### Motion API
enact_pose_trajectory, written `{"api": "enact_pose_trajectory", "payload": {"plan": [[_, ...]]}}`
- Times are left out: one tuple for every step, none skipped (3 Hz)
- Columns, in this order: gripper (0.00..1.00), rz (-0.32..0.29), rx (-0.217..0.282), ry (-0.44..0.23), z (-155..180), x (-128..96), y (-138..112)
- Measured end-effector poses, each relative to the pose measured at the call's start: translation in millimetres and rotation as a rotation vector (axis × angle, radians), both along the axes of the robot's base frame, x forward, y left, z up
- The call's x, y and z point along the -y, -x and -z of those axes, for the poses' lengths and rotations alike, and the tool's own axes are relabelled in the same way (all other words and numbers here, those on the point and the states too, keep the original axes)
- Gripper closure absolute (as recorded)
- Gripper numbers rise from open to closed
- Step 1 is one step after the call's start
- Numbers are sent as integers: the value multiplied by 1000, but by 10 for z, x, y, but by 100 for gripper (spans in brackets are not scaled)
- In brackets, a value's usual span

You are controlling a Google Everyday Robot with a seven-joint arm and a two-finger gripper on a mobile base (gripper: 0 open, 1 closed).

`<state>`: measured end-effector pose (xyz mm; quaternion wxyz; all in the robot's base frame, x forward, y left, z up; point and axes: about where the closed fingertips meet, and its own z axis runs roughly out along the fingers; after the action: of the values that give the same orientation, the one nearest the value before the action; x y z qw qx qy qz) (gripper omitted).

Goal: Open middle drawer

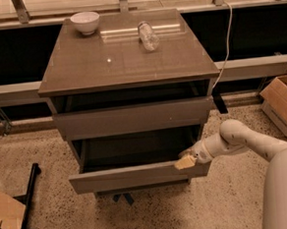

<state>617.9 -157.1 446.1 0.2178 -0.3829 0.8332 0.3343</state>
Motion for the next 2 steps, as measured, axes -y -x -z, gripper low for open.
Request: {"api": "enact_pose_trajectory", "payload": {"plan": [[96, 0, 0, 0, 0, 0, 0], [72, 1, -5, 2, 2, 7, 22]]}}
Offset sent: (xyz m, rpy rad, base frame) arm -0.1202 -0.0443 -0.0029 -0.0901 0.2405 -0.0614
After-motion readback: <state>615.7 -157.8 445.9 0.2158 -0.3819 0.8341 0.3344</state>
